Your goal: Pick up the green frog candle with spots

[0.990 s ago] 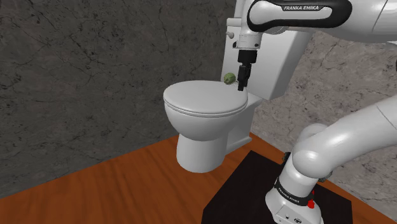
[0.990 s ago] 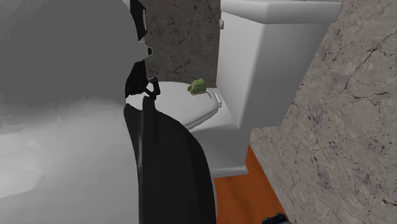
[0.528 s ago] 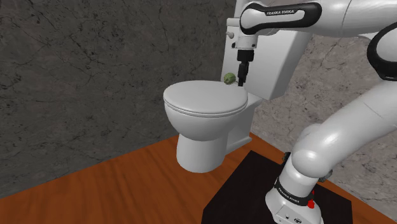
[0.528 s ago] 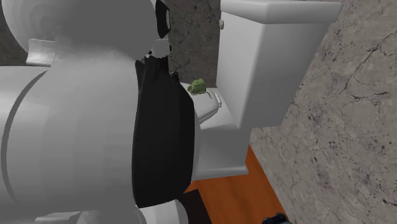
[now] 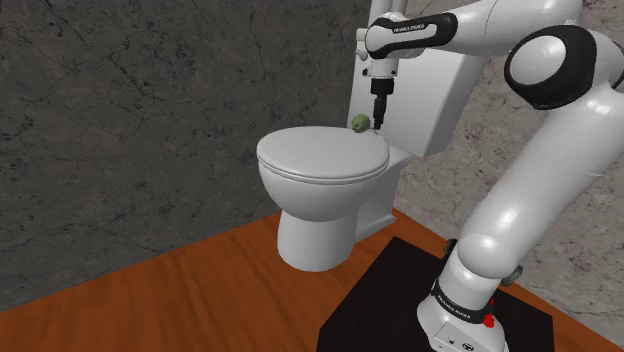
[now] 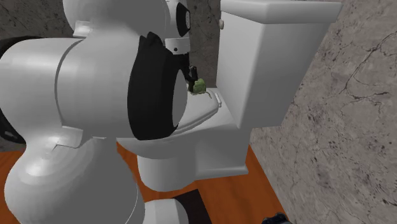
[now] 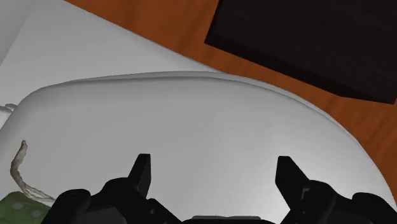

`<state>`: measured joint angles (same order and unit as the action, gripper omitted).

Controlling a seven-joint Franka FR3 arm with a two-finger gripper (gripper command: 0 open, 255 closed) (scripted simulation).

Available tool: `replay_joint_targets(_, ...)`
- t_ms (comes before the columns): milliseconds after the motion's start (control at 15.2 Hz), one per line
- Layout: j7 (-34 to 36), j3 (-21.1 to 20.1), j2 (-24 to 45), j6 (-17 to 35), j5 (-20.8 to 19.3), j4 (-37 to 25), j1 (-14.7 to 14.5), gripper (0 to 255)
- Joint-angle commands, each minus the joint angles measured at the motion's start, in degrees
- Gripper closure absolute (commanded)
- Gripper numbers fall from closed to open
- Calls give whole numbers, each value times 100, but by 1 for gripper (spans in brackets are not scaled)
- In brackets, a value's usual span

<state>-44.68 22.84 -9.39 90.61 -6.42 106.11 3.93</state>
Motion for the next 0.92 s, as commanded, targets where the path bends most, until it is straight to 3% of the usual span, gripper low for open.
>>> replay_joint_targets(0, -339, 160, 426, 51, 65, -371, 64, 0)
replay_joint_targets(396, -1298, 486, 1847, -42, 481, -1832, 421, 0)
replay_joint_targets(726, -1981, 557, 3188, -400, 955, -3483, 979, 0)
replay_joint_targets(858, -1959, 543, 3143, -223, 932, -3264, 955, 0)
